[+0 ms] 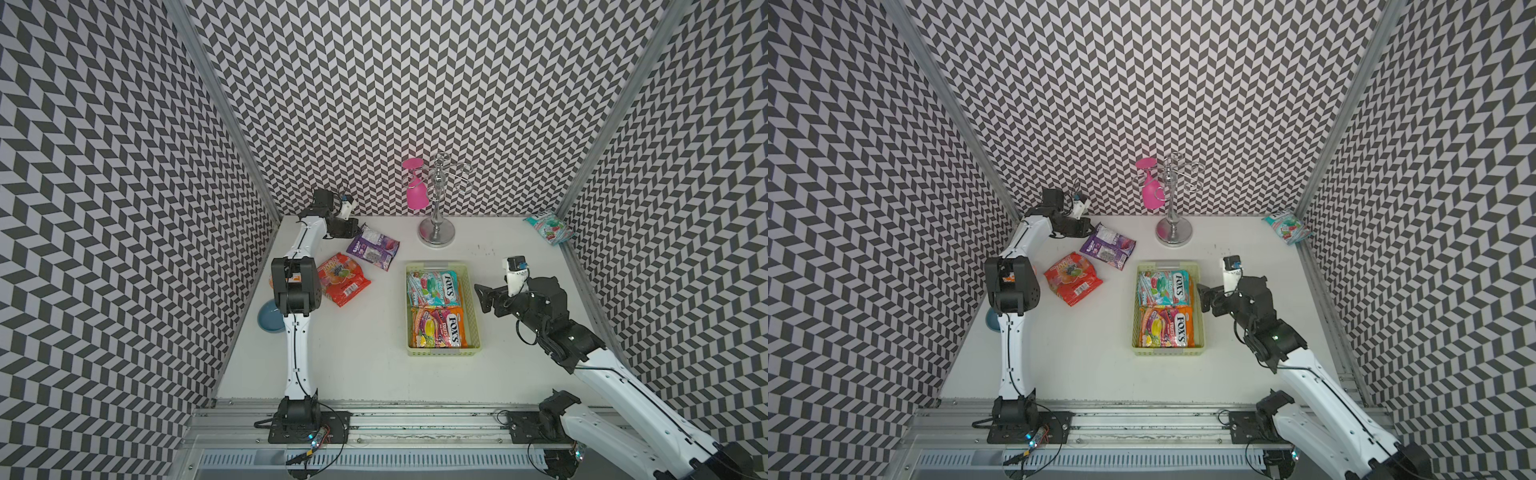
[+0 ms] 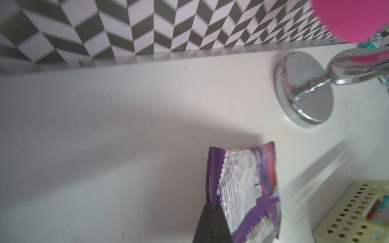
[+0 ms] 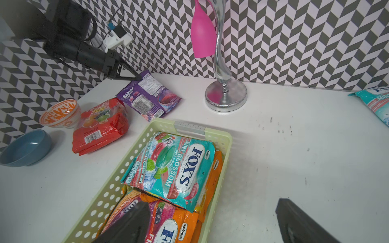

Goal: Put the candies in the basket
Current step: Pick up the candy at the center of the board.

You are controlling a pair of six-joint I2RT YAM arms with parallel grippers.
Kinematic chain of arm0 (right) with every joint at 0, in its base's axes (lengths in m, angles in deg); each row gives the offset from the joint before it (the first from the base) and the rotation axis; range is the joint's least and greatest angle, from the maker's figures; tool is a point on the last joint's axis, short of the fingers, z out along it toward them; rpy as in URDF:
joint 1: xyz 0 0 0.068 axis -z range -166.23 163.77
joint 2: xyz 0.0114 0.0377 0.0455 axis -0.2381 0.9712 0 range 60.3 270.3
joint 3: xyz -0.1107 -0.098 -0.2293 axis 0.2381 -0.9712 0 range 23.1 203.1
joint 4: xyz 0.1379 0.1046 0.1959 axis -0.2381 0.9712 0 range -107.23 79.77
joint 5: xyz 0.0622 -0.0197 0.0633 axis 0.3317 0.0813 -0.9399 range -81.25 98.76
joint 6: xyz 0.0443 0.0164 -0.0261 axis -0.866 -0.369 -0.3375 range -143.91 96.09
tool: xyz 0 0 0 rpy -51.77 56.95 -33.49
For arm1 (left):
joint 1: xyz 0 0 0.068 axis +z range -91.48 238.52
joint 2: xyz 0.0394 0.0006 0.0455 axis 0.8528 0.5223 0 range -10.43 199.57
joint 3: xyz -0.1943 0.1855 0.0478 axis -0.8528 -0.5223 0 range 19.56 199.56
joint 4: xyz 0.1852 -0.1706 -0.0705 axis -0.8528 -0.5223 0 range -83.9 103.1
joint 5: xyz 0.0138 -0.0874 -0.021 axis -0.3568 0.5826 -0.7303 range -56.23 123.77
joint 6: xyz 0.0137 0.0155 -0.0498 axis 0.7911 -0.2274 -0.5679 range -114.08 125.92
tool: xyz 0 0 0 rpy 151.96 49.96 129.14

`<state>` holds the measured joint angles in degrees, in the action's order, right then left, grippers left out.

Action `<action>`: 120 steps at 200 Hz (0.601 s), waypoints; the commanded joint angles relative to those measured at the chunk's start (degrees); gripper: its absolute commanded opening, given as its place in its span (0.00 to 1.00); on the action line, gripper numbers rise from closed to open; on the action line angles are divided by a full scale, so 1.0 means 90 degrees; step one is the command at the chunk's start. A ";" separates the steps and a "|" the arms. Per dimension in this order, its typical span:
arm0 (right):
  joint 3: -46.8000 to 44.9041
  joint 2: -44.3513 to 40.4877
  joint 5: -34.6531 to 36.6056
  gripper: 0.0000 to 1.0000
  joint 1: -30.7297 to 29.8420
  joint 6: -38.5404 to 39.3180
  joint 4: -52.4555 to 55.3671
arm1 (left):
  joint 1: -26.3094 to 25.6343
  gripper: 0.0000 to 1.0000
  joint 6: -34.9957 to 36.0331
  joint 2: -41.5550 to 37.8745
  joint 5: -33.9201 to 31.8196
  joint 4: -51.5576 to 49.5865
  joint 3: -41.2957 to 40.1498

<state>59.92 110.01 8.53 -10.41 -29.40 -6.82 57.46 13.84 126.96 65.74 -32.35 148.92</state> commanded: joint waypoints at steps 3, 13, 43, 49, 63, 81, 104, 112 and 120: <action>0.0166 0.0072 -0.0488 0.96 0.0024 0.0127 -0.0377 | -0.0281 0.00 0.0431 -0.0965 0.0213 0.0053 -0.0018; 0.0191 0.0065 -0.0565 0.95 0.0021 0.0132 -0.0398 | -0.0418 0.00 0.0674 -0.1167 0.0126 -0.0036 -0.0042; 0.0233 0.0018 -0.1048 0.95 0.0030 0.0408 -0.0520 | -0.1052 0.00 0.1459 -0.1854 -0.0447 -0.0125 -0.0329; 0.0245 0.0004 -0.1108 0.95 0.0027 0.0443 -0.0531 | -0.1204 0.00 0.1619 -0.1973 -0.0605 -0.0152 -0.0348; 0.0265 -0.0067 -0.1251 0.95 0.0021 0.0558 -0.0584 | -0.1523 0.00 0.1989 -0.2193 -0.0988 -0.0274 -0.0321; 0.0226 -0.0172 -0.1443 0.95 0.0022 0.0631 -0.0790 | -0.1837 0.00 0.2358 -0.2491 -0.1250 -0.0405 -0.0273; 0.0254 -0.0259 -0.1776 0.94 0.0021 0.0892 -0.0905 | -0.2160 0.00 0.2826 -0.2845 -0.1403 -0.0574 -0.0272; 0.0299 -0.0279 -0.1815 0.94 0.0021 0.0953 -0.0885 | -0.2276 0.00 0.2939 -0.2963 -0.1432 -0.0637 -0.0272; 0.0328 -0.0292 -0.1869 0.94 0.0021 0.1009 -0.0885 | -0.2398 0.00 0.3067 -0.3065 -0.1425 -0.0737 -0.0278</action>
<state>60.70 108.72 -4.81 -10.41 -23.22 -10.49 37.44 35.13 104.53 55.38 -36.59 146.36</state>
